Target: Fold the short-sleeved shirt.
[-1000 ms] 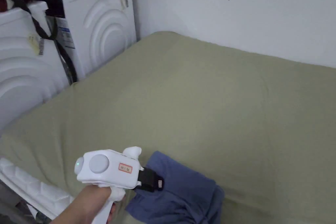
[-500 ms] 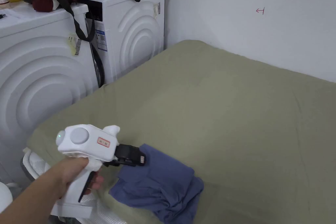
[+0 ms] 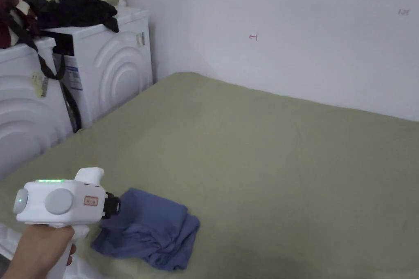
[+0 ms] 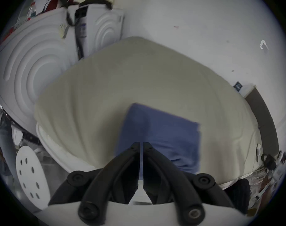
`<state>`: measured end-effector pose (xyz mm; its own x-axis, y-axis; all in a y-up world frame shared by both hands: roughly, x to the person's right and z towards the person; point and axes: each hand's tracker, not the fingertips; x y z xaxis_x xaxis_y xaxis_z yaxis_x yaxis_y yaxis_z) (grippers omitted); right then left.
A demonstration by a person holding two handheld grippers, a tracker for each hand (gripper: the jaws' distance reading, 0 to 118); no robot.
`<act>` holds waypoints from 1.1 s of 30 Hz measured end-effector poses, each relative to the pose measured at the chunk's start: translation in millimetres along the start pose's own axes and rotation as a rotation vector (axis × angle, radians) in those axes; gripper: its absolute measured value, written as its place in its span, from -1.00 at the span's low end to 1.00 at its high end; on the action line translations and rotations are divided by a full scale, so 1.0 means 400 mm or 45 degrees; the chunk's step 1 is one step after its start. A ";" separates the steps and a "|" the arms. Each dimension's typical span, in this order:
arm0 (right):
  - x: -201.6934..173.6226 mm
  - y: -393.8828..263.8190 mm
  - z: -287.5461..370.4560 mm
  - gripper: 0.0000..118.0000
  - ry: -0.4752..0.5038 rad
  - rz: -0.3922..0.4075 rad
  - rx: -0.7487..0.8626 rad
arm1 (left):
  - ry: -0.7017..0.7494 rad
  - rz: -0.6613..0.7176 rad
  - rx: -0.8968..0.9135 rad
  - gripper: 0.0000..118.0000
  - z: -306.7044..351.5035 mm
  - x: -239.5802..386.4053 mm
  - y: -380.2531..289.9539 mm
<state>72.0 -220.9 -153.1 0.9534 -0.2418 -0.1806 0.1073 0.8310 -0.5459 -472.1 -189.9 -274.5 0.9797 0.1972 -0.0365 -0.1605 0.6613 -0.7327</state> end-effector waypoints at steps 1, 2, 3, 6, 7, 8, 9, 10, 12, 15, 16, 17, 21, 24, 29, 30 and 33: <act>0.007 0.022 0.020 -0.88 -0.015 0.016 0.032 | -0.041 -0.056 0.118 -0.94 0.036 0.078 -0.018; 0.017 0.043 0.039 -0.88 -0.031 0.036 0.065 | -0.060 -0.105 0.248 -0.94 0.079 0.161 -0.036; 0.026 0.063 0.057 -0.88 -0.051 0.061 0.104 | -0.076 -0.136 0.374 -0.94 0.123 0.239 -0.050; 0.048 0.141 0.116 -0.88 -0.155 0.132 0.237 | -0.175 -0.249 0.682 -0.94 0.220 0.402 -0.056; 0.054 0.172 0.141 -0.88 -0.192 0.142 0.312 | -0.229 -0.284 0.765 -0.93 0.269 0.468 -0.056; 0.057 0.201 0.166 -0.89 -0.210 0.155 0.391 | -0.263 -0.318 0.866 -0.93 0.310 0.517 -0.057; 0.057 0.232 0.190 -0.89 -0.241 0.185 0.457 | -0.276 -0.374 0.949 -0.93 0.347 0.567 -0.053; 0.051 0.260 0.216 -0.89 -0.280 0.213 0.524 | -0.251 -0.434 1.005 -0.93 0.382 0.617 -0.047; 0.038 0.310 0.271 -0.89 -0.317 0.243 0.640 | -0.209 -0.514 1.081 -0.93 0.433 0.695 -0.032; 0.016 0.366 0.355 -0.89 -0.310 0.201 0.746 | -0.318 -0.538 1.147 -0.93 0.484 0.737 -0.024; 0.007 0.369 0.381 -0.89 -0.322 0.188 0.784 | -0.345 -0.528 1.157 -0.93 0.494 0.752 -0.028; -0.001 0.370 0.395 -0.89 -0.335 0.187 0.798 | -0.299 -0.500 1.163 -0.93 0.499 0.761 -0.035; -0.023 0.369 0.394 -0.88 -0.397 0.189 0.803 | -0.306 -0.465 1.105 -0.83 0.484 0.765 -0.035; -0.035 0.365 0.378 -0.44 -0.435 0.239 0.783 | -0.279 -0.512 1.057 -0.45 0.476 0.776 -0.040; -0.027 0.355 0.351 0.43 -0.407 0.208 0.748 | -0.326 -0.490 1.042 0.96 0.459 0.775 -0.048; -0.027 0.353 0.347 0.44 -0.404 0.200 0.745 | -0.334 -0.491 1.048 1.00 0.458 0.774 -0.050; -0.025 0.348 0.340 0.44 -0.416 0.193 0.740 | -0.348 -0.493 1.098 1.00 0.461 0.778 -0.056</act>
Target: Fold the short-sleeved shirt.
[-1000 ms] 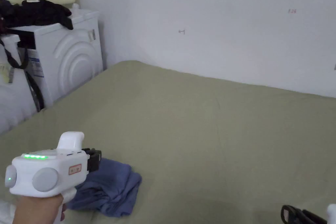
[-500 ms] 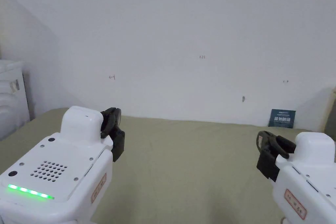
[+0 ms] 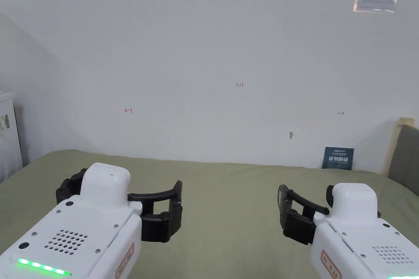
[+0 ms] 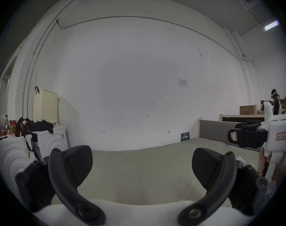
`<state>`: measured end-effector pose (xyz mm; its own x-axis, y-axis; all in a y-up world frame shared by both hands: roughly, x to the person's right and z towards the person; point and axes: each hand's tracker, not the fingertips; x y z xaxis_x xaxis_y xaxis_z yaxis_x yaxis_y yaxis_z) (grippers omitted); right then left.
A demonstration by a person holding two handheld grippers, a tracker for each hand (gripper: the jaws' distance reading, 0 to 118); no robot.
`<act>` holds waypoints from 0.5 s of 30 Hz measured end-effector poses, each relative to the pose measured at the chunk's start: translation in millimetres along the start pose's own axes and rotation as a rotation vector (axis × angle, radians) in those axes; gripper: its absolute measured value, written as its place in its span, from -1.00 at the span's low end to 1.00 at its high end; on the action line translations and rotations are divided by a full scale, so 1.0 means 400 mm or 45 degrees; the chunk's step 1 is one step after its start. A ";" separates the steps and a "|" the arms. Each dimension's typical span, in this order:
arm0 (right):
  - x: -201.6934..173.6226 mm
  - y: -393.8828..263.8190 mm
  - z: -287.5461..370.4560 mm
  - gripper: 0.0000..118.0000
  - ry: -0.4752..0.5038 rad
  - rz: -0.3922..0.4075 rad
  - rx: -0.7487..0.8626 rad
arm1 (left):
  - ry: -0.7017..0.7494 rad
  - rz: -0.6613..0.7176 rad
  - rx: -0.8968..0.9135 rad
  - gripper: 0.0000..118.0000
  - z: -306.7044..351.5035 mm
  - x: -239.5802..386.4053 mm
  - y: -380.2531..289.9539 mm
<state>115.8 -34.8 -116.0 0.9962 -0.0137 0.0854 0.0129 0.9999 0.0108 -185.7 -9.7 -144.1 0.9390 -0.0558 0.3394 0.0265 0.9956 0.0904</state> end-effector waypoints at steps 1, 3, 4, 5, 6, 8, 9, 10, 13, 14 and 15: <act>-0.001 -0.002 -0.002 0.47 0.000 0.000 -0.002 | 0.006 -0.004 0.001 1.00 -0.002 0.001 0.001; -0.003 -0.004 -0.005 0.65 0.026 -0.013 -0.019 | 0.005 0.005 -0.001 1.00 -0.005 0.003 0.008; -0.003 -0.002 -0.008 0.78 0.055 -0.036 -0.036 | 0.001 0.014 -0.008 1.00 -0.007 0.002 0.008; -0.004 -0.003 -0.009 0.90 0.080 -0.055 -0.043 | -0.004 0.019 -0.012 1.00 -0.008 0.001 0.008; -0.005 -0.003 -0.010 0.99 0.093 -0.068 -0.042 | -0.005 0.020 -0.011 1.00 -0.009 0.001 0.007; -0.008 0.001 -0.008 1.00 0.120 -0.085 -0.023 | 0.001 0.012 -0.011 1.00 -0.010 0.004 0.006; -0.010 0.003 -0.008 1.00 0.133 -0.089 -0.015 | 0.004 0.009 -0.015 1.00 -0.012 0.005 0.006; -0.011 0.006 -0.009 1.00 0.148 -0.098 -0.010 | 0.007 0.009 -0.023 1.00 -0.015 0.004 0.006; -0.018 0.025 -0.011 1.00 0.121 -0.131 -0.022 | 0.025 0.023 -0.045 1.00 -0.020 0.001 0.007; -0.021 0.029 -0.012 1.00 0.068 -0.127 -0.024 | 0.025 0.030 -0.048 1.00 -0.021 -0.003 0.006; -0.024 0.032 -0.013 1.00 0.023 -0.115 -0.025 | 0.023 0.035 -0.049 1.00 -0.020 -0.006 0.004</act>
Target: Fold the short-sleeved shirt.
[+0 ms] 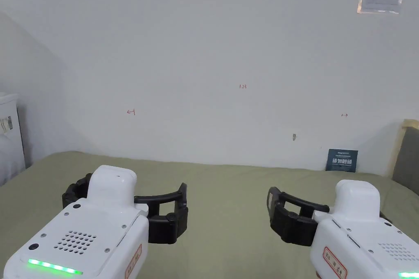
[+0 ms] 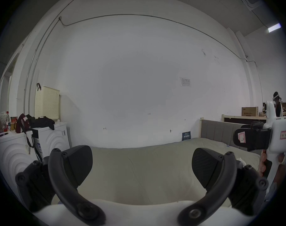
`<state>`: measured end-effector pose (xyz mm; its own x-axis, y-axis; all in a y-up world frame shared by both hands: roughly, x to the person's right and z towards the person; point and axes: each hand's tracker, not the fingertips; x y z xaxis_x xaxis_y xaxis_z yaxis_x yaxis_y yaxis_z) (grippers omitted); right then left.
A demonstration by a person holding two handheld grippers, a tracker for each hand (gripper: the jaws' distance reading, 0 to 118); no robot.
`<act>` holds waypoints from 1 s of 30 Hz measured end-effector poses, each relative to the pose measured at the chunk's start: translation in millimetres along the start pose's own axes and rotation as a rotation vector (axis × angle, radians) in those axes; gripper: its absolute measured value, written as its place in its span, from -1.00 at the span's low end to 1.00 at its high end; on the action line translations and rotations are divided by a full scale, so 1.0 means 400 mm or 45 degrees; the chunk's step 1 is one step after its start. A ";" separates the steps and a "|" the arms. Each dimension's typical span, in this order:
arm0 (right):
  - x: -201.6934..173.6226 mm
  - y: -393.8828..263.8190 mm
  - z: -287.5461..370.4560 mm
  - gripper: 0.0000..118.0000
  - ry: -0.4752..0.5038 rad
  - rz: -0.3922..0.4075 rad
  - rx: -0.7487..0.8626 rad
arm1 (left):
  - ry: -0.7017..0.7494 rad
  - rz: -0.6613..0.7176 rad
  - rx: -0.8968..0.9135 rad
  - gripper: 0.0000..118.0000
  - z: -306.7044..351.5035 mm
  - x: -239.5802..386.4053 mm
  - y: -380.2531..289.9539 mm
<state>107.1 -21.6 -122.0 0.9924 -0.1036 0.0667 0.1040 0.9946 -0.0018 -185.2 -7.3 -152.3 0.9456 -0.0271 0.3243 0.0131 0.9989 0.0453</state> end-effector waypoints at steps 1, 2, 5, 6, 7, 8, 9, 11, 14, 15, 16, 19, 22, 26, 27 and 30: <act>-0.004 0.005 0.000 1.00 -0.035 0.009 0.000 | 0.005 0.004 -0.005 1.00 -0.001 -0.001 -0.001; -0.005 0.007 -0.001 1.00 -0.041 0.005 0.002 | 0.010 0.006 -0.008 1.00 -0.002 -0.002 -0.002; -0.006 0.017 0.001 1.00 -0.048 -0.030 -0.014 | 0.015 0.013 -0.012 1.00 -0.002 -0.006 -0.005; -0.008 0.020 0.001 1.00 -0.052 -0.036 -0.027 | 0.013 0.019 -0.013 1.00 -0.003 -0.008 -0.006; -0.012 0.021 0.000 1.00 -0.062 -0.040 -0.044 | 0.008 0.026 -0.016 1.00 -0.004 -0.009 -0.006; -0.016 0.021 0.000 1.00 -0.072 -0.044 -0.056 | 0.009 0.027 -0.017 1.00 -0.003 -0.010 -0.006; -0.019 0.022 -0.001 1.00 -0.078 -0.047 -0.066 | 0.013 0.025 -0.017 1.00 -0.004 -0.010 -0.007; -0.019 0.019 -0.002 1.00 -0.080 -0.054 -0.080 | 0.013 0.023 -0.021 1.00 -0.007 -0.009 -0.009; -0.014 0.013 -0.004 1.00 -0.055 -0.076 -0.093 | 0.009 0.027 -0.027 1.00 -0.008 -0.009 -0.011; -0.012 0.012 -0.004 1.00 -0.042 -0.075 -0.089 | 0.009 0.026 -0.029 1.00 -0.009 -0.009 -0.012; -0.010 0.012 -0.004 1.00 -0.036 -0.067 -0.089 | 0.011 0.024 -0.032 1.00 -0.008 -0.008 -0.012; 0.008 0.013 -0.003 1.00 0.031 -0.127 -0.094 | 0.015 0.027 -0.033 1.00 -0.009 -0.008 -0.014; 0.007 0.015 0.005 1.00 -0.029 -0.125 -0.052 | 0.018 0.028 -0.032 1.00 -0.009 -0.008 -0.015; 0.022 0.030 0.014 1.00 -0.025 -0.222 -0.163 | 0.024 0.031 -0.033 1.00 -0.008 -0.009 -0.013; 0.026 0.032 0.009 1.00 -0.017 -0.217 -0.142 | 0.025 0.031 -0.035 1.00 -0.009 -0.008 -0.012; 0.024 0.025 0.007 1.00 -0.027 -0.154 -0.102 | 0.022 0.034 -0.035 1.00 -0.006 -0.008 -0.008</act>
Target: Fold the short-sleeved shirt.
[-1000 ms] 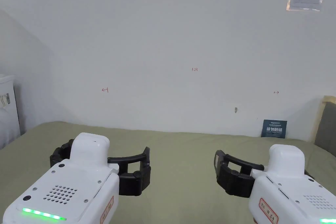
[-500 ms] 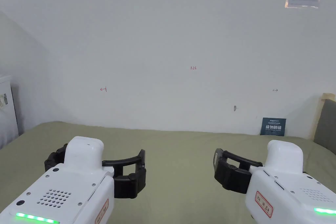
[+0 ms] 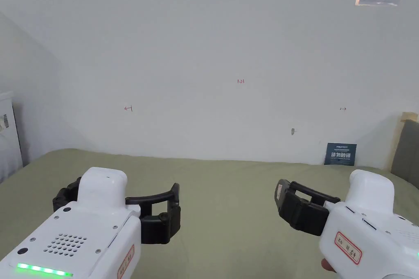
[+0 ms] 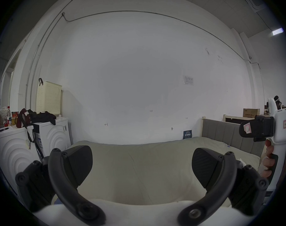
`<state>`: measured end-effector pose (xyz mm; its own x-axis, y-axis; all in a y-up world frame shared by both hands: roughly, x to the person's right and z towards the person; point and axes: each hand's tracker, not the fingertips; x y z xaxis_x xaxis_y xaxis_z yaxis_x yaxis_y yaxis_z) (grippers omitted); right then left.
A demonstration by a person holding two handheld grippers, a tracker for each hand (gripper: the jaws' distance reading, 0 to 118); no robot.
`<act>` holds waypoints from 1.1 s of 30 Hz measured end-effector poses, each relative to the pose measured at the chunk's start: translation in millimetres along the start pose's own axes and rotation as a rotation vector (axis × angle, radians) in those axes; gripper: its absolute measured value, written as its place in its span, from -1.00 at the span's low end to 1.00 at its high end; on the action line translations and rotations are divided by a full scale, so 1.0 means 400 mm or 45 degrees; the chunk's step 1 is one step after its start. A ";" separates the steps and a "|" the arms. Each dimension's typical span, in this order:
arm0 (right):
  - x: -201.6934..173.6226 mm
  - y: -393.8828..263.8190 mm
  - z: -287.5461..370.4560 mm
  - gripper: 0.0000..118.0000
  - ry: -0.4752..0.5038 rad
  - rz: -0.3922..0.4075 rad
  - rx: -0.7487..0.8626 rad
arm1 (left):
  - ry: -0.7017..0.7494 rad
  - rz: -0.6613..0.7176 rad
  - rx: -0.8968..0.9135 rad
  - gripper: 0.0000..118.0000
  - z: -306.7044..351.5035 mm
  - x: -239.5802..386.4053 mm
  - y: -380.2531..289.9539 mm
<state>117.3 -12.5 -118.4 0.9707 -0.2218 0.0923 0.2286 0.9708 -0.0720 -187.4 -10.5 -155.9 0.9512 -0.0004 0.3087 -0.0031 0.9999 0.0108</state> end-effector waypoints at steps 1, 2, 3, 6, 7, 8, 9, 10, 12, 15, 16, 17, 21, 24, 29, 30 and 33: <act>-0.002 -0.003 0.000 1.00 -0.020 0.032 0.017 | -0.003 0.000 0.001 1.00 0.001 0.001 0.001; -0.004 -0.006 -0.003 1.00 -0.035 0.075 0.028 | -0.004 -0.002 0.002 1.00 0.003 0.000 0.002; -0.008 -0.012 -0.005 1.00 -0.051 0.106 0.031 | -0.005 -0.004 0.003 1.00 0.004 0.000 0.002; -0.015 -0.028 -0.007 1.00 -0.080 0.208 0.083 | -0.008 -0.010 0.005 1.00 0.005 0.002 0.006; -0.018 -0.033 -0.008 1.00 -0.080 0.218 0.092 | -0.010 -0.012 0.005 1.00 0.005 0.003 0.007; -0.017 -0.036 -0.010 1.00 -0.080 0.221 0.091 | -0.011 -0.014 0.006 1.00 0.005 0.004 0.007; -0.015 -0.037 -0.012 1.00 -0.080 0.222 0.089 | -0.010 -0.015 0.007 1.00 0.005 0.006 0.008; -0.014 -0.038 -0.015 1.00 -0.087 0.232 0.084 | -0.010 -0.017 0.007 1.00 0.005 0.005 0.007; -0.014 -0.042 -0.017 1.00 -0.093 0.249 0.077 | -0.013 -0.021 0.006 1.00 0.004 0.006 0.008; -0.014 -0.044 -0.018 1.00 -0.089 0.259 0.072 | -0.012 -0.023 0.007 1.00 0.003 0.007 0.008; -0.014 -0.044 -0.019 1.00 -0.086 0.257 0.070 | -0.012 -0.021 0.006 1.00 0.003 0.007 0.008; -0.014 -0.045 -0.019 1.00 -0.084 0.255 0.070 | -0.013 -0.020 0.004 1.00 0.002 0.007 0.009; -0.016 -0.046 -0.020 1.00 -0.081 0.260 0.069 | -0.015 -0.025 0.004 1.00 0.002 0.010 0.008; -0.019 -0.048 -0.019 1.00 -0.082 0.267 0.067 | -0.017 -0.025 0.002 1.00 0.001 0.011 0.007; -0.020 -0.051 -0.019 1.00 -0.082 0.274 0.064 | -0.022 -0.028 0.003 1.00 0.002 0.015 0.007; -0.020 -0.051 -0.019 1.00 -0.083 0.274 0.065 | -0.024 -0.028 0.003 1.00 0.002 0.015 0.007; -0.019 -0.050 -0.018 1.00 -0.078 0.269 0.064 | -0.021 -0.031 0.001 1.00 0.000 0.016 0.008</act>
<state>105.8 -31.0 -125.0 0.9900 -0.0086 0.1408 0.0153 0.9988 -0.0467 -181.5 -7.4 -153.8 0.9458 -0.0250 0.3239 0.0199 0.9996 0.0193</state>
